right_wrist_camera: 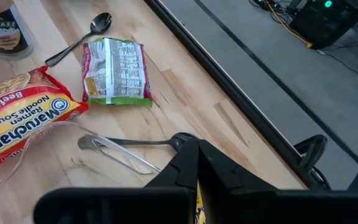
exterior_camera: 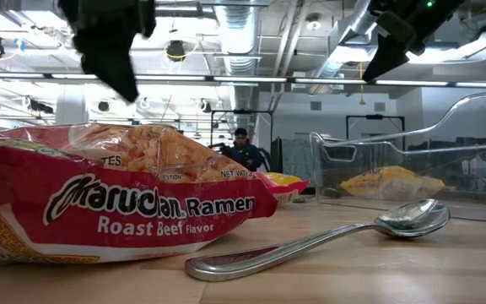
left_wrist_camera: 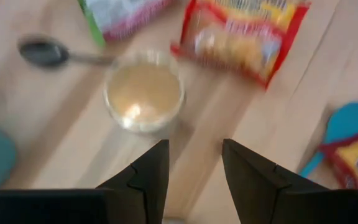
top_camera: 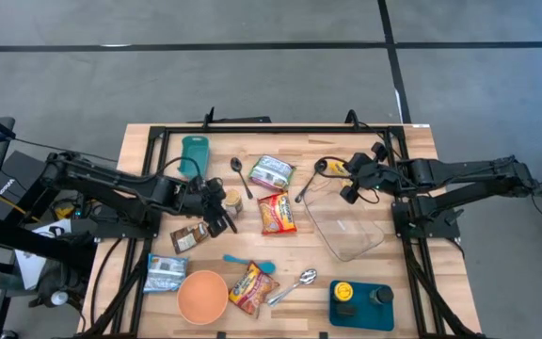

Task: Pick & Place Food Item
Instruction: Put the golden spice bottle into the blue bin

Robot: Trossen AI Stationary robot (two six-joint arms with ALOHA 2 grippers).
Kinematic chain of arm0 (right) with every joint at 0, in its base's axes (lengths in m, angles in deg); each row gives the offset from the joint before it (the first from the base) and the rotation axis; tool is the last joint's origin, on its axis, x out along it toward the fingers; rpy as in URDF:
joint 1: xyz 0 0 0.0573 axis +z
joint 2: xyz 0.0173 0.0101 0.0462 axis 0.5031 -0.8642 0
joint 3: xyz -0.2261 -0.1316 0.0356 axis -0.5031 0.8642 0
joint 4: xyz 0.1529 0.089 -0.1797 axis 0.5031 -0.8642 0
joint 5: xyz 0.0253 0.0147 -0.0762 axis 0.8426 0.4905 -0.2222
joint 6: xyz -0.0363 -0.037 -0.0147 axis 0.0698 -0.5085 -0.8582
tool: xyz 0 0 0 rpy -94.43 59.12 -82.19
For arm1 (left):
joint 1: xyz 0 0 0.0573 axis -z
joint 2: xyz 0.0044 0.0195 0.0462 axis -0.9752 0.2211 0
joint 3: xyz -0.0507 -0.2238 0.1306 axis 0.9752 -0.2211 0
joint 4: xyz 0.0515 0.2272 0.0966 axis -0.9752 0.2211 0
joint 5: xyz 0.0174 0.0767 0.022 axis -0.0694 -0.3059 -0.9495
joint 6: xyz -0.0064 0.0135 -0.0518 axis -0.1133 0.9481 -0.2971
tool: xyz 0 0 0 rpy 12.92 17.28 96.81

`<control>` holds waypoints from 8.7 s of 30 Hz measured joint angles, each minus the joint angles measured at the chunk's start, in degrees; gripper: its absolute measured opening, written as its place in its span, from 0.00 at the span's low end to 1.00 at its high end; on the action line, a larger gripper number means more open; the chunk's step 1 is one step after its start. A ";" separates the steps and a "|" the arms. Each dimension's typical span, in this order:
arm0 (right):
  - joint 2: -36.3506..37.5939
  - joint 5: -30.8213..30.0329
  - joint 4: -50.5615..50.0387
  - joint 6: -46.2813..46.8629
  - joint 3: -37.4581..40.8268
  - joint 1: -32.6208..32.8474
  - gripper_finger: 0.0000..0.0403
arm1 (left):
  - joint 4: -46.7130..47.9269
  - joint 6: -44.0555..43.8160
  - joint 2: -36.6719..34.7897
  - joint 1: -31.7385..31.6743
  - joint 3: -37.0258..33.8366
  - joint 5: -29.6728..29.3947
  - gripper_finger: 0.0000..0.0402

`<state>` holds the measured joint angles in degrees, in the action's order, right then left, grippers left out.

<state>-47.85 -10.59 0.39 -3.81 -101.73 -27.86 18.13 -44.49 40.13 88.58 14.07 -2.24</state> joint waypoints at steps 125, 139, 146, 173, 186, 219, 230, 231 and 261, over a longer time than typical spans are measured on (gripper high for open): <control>0.02 0.07 0.37 -2.86 0.02 -0.22 0.00 | -59.44 10.36 0.03 -5.07 -35.33 -12.10 0.99; 0.02 0.07 0.33 -2.86 0.02 -0.22 0.00 | -59.35 10.28 0.03 -4.94 -35.33 -11.64 0.95; 0.02 0.07 0.33 -2.86 0.02 -0.24 0.00 | -59.35 10.45 0.03 -4.96 -35.33 -11.65 0.95; 0.02 0.07 0.42 -2.86 0.02 -0.24 0.00 | -76.49 10.80 17.95 -7.58 -35.29 -12.12 0.93; 0.02 0.07 0.42 -2.86 0.02 -0.24 0.00 | -76.80 10.78 17.95 -7.58 -35.30 -12.10 0.86; 0.02 0.07 0.42 -2.86 0.02 -0.23 0.00 | -76.77 10.36 17.95 -7.58 -35.31 -12.10 0.71; 0.02 0.06 0.40 -2.86 0.02 -0.23 0.00 | -76.78 10.34 17.95 -7.58 -35.31 -12.10 0.71; 0.02 0.06 0.42 -2.86 0.02 -0.22 0.00 | -76.79 10.34 17.95 -7.58 -35.31 -12.10 0.71; 0.02 0.07 0.39 -2.86 0.02 -0.24 0.00 | -102.26 17.69 17.95 -7.56 -35.35 2.59 0.71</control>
<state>-47.83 -10.52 0.78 -6.68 -101.71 -28.10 -84.13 -26.79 58.08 81.02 -21.28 0.35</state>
